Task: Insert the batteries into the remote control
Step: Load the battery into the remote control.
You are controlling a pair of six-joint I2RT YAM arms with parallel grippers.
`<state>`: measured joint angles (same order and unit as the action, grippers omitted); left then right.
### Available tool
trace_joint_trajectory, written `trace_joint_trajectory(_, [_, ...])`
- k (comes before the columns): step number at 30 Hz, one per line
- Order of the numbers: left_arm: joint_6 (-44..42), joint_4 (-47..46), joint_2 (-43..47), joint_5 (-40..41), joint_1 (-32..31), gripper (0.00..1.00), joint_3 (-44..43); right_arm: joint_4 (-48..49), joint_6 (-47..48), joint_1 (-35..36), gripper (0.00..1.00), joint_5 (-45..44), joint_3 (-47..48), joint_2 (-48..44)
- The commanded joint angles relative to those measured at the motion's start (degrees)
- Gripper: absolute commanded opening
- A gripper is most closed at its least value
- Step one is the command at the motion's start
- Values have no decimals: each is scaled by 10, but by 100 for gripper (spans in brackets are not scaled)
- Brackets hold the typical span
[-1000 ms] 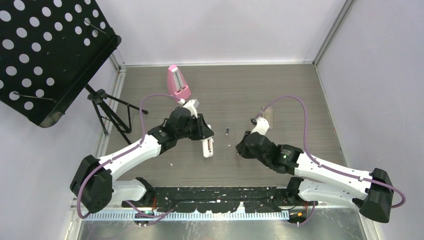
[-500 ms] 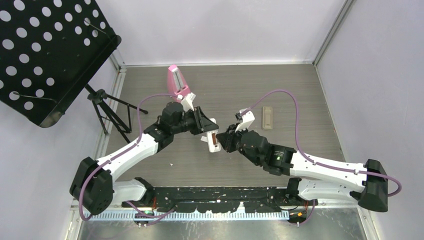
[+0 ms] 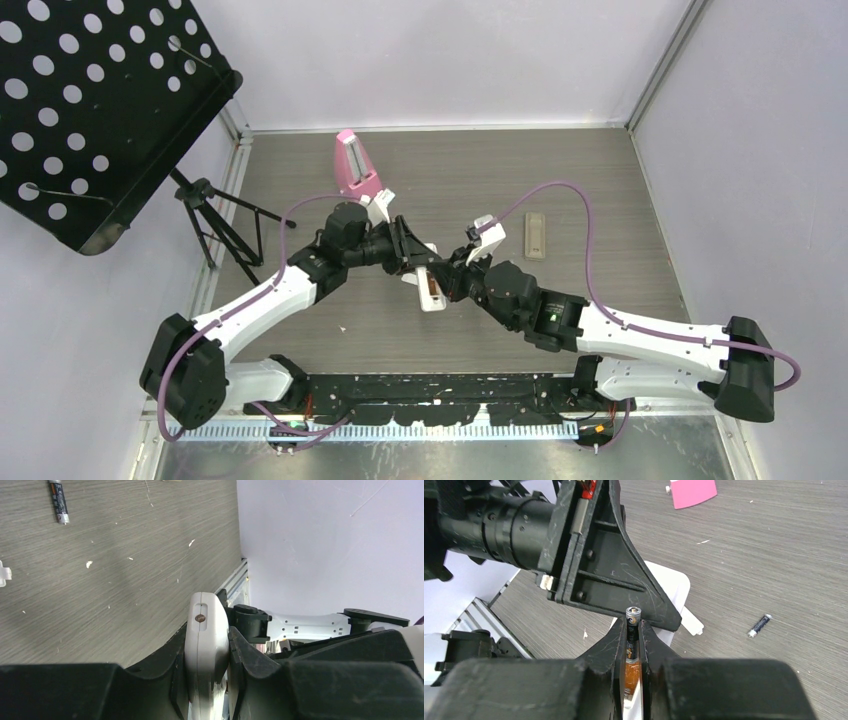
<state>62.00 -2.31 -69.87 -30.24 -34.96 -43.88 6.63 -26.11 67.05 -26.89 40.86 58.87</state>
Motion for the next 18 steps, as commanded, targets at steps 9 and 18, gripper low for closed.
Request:
trace_joint_trajectory(9, [54, -31, 7, -25, 6, 0, -24, 21, 13, 5, 10, 49, -44, -34])
trace_joint_trajectory(18, [48, -29, 2, -22, 8, 0, -24, -20, -16, 5, 24, 55, -39, -72])
